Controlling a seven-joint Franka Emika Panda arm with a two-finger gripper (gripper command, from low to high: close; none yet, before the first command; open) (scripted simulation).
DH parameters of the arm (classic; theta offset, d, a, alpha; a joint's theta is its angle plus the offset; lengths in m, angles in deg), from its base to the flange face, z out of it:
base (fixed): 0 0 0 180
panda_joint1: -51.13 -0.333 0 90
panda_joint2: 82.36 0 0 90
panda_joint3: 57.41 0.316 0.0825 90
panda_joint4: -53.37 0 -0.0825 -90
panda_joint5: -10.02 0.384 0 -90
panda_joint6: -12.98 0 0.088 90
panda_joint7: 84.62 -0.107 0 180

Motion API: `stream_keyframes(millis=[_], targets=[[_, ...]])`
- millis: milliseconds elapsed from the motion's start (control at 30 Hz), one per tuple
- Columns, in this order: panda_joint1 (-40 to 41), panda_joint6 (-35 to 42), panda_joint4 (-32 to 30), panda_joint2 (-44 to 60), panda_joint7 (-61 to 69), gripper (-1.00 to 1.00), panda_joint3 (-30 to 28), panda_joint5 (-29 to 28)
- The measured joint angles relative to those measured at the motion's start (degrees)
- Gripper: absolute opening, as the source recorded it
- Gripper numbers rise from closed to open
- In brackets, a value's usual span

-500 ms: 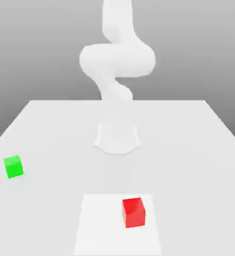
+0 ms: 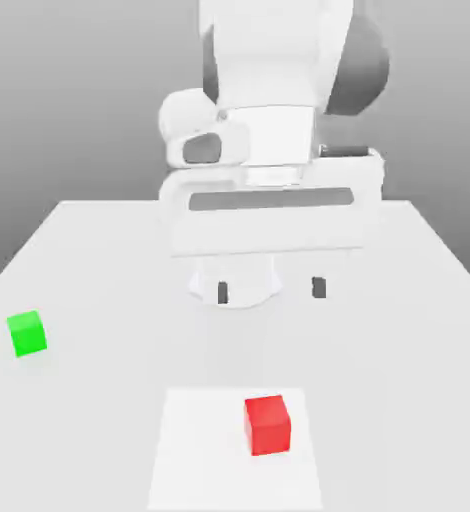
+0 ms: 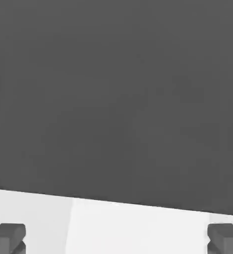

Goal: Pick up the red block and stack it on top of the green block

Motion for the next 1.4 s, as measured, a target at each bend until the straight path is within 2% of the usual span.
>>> stream_keyframes(millis=[167, 367, 400, 633, 833, 1400], targets=[[-0.8, -6.0, -5.0, 10.4, 0.1, 0.0, 0.5, -1.2], [-1.1, -16.2, -4.2, 22.8, -0.3, 0.0, 0.0, -2.1], [-1.1, -17.3, -4.0, 24.1, -0.4, -1.0, -0.1, -2.1], [-1.1, -17.2, -4.0, 24.1, -0.5, -1.0, 0.0, -2.3], [-0.3, -7.9, -5.6, 13.1, 0.1, -1.0, 0.7, -1.7], [24.8, -2.1, -6.3, 4.7, 28.4, -1.0, -13.6, -8.1]])
